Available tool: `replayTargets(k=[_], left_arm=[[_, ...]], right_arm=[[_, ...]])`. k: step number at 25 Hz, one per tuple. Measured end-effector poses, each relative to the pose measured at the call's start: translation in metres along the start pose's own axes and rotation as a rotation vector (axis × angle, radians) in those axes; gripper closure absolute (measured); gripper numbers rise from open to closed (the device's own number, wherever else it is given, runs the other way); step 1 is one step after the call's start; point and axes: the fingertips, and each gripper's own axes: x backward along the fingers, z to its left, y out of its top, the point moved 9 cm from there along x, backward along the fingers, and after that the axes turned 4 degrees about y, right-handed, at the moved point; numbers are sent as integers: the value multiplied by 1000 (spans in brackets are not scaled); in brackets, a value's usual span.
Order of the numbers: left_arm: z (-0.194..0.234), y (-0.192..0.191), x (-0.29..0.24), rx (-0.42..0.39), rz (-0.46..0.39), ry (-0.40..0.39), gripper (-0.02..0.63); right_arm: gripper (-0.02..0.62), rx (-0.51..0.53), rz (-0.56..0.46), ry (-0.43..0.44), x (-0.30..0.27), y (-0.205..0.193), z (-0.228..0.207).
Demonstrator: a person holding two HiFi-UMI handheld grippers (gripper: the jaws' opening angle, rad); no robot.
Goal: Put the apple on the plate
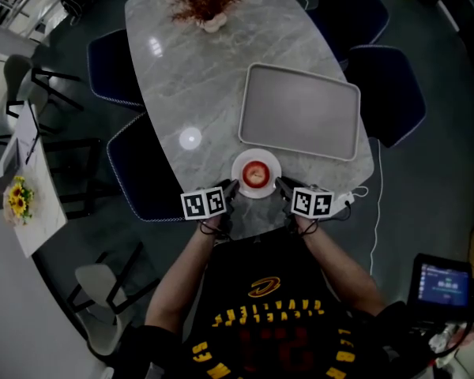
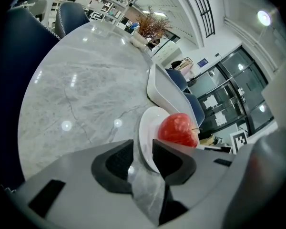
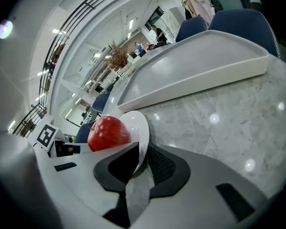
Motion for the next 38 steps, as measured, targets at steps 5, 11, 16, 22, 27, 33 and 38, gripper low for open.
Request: replayTargets(k=[5, 11, 16, 22, 27, 33, 38], left_arm=[[6, 3, -1, 26, -4, -37, 485], [12, 5, -8, 85, -3, -46, 554], [16, 7, -12, 102, 3, -56, 557], [17, 5, -8, 124, 6, -82, 558], [14, 7, 5, 126, -11, -131, 563], [2, 14, 31, 131, -41, -206, 569], [-18, 25, 41, 200, -71, -311, 580]], right_arm=[[531, -14, 11, 12, -7, 2, 3], [538, -54, 16, 21, -13, 1, 2], [551, -149, -19, 48, -16, 1, -5], [555, -195, -48, 76, -12, -1, -3], [555, -241, -84, 114, -4, -4, 2], [558, -294, -155, 162, 17, -7, 21], [558, -331, -225, 185, 38, 3, 28]])
